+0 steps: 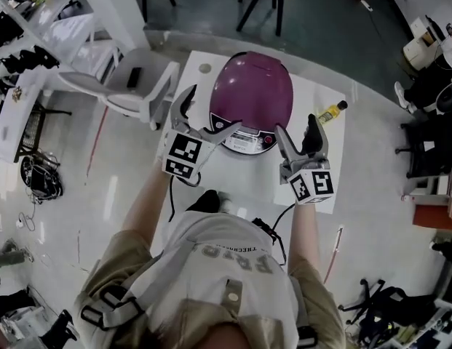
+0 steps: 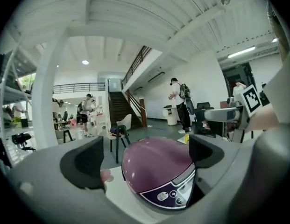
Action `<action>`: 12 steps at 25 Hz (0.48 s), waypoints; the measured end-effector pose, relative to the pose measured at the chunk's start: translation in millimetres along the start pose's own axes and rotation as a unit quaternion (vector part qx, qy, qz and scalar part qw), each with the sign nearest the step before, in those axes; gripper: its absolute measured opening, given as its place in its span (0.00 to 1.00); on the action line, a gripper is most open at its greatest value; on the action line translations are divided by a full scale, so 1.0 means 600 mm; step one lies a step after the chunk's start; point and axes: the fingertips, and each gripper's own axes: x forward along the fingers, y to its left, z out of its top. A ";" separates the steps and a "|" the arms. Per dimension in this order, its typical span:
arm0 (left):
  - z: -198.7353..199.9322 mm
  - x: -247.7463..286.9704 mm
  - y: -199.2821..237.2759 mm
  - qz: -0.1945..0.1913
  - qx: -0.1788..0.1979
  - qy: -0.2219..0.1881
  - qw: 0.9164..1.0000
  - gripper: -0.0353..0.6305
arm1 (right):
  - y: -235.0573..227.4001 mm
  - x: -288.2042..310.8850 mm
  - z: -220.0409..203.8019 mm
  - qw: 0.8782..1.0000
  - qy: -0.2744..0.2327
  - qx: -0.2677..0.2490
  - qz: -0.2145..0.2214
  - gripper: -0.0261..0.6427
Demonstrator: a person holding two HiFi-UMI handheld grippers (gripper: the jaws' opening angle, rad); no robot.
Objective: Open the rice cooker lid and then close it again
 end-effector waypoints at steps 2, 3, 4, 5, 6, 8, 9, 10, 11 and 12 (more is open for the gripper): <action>0.006 -0.014 0.002 0.035 -0.011 -0.017 0.999 0.90 | 0.010 -0.010 0.002 1.000 -0.011 0.001 -0.013 0.64; 0.009 -0.020 0.004 0.055 -0.019 -0.025 0.998 0.86 | 0.015 -0.014 0.003 1.000 -0.014 -0.001 -0.016 0.63; 0.011 -0.027 0.007 0.075 -0.028 -0.033 0.996 0.79 | 0.020 -0.016 0.003 1.000 -0.017 -0.005 -0.019 0.62; 0.013 -0.033 0.010 0.091 -0.037 -0.039 0.994 0.70 | 0.025 -0.019 0.004 0.999 -0.019 -0.010 -0.024 0.60; 0.013 -0.039 0.009 0.102 -0.043 -0.042 0.993 0.65 | 0.029 -0.021 0.004 0.999 -0.020 -0.017 -0.031 0.56; 0.012 -0.045 0.003 0.111 -0.042 -0.043 0.992 0.64 | 0.039 -0.024 0.007 0.998 -0.023 -0.029 -0.040 0.51; 0.013 -0.047 -0.001 0.118 -0.037 -0.044 0.991 0.60 | 0.043 -0.025 0.009 0.998 -0.025 -0.034 -0.042 0.50; 0.015 -0.051 -0.002 0.128 -0.028 -0.046 0.990 0.54 | 0.047 -0.025 0.011 0.998 -0.026 -0.037 -0.043 0.48; 0.018 -0.055 -0.003 0.141 -0.016 -0.050 0.989 0.48 | 0.051 -0.026 0.011 0.998 -0.027 -0.040 -0.044 0.47; 0.020 -0.060 -0.003 0.154 -0.002 -0.053 0.987 0.42 | 0.054 -0.027 0.010 0.998 -0.025 -0.043 -0.047 0.45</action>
